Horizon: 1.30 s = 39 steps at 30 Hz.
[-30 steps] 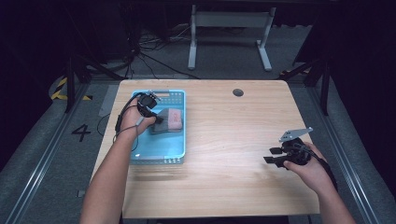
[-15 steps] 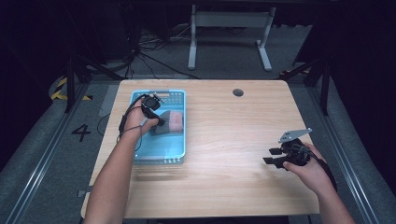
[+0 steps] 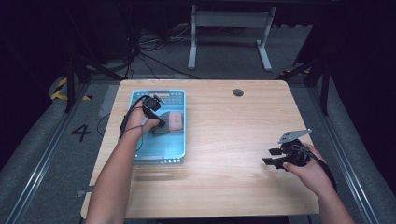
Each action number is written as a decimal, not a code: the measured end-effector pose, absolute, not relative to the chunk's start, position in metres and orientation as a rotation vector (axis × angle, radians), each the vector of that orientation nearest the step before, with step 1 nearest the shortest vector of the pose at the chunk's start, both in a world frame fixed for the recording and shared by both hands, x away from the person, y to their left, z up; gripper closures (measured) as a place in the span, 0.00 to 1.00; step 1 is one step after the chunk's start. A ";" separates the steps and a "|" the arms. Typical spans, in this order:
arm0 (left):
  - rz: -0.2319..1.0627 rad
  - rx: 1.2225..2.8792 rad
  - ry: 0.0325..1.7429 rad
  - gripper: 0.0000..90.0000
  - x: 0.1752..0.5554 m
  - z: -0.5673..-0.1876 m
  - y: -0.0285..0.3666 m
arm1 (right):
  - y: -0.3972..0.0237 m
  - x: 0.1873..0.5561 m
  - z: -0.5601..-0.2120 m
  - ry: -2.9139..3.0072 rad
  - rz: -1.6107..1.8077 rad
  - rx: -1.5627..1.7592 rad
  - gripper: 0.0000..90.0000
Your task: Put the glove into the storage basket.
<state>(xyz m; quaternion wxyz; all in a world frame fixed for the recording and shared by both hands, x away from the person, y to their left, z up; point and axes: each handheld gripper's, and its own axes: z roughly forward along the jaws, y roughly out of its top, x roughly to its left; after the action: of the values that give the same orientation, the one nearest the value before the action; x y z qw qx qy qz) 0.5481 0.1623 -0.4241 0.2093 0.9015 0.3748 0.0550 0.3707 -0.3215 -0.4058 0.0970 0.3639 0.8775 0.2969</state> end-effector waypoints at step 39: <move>0.248 2.151 0.927 0.37 0.418 -0.331 0.141 | -0.297 0.409 -0.402 2.644 0.925 0.950 0.53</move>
<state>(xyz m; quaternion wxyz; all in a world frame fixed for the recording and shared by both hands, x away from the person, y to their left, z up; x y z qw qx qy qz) 0.4181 0.1408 -0.3307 0.3831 0.8436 0.3636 0.0972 0.4094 -0.2971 -0.4017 0.0918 0.3197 0.8902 0.3113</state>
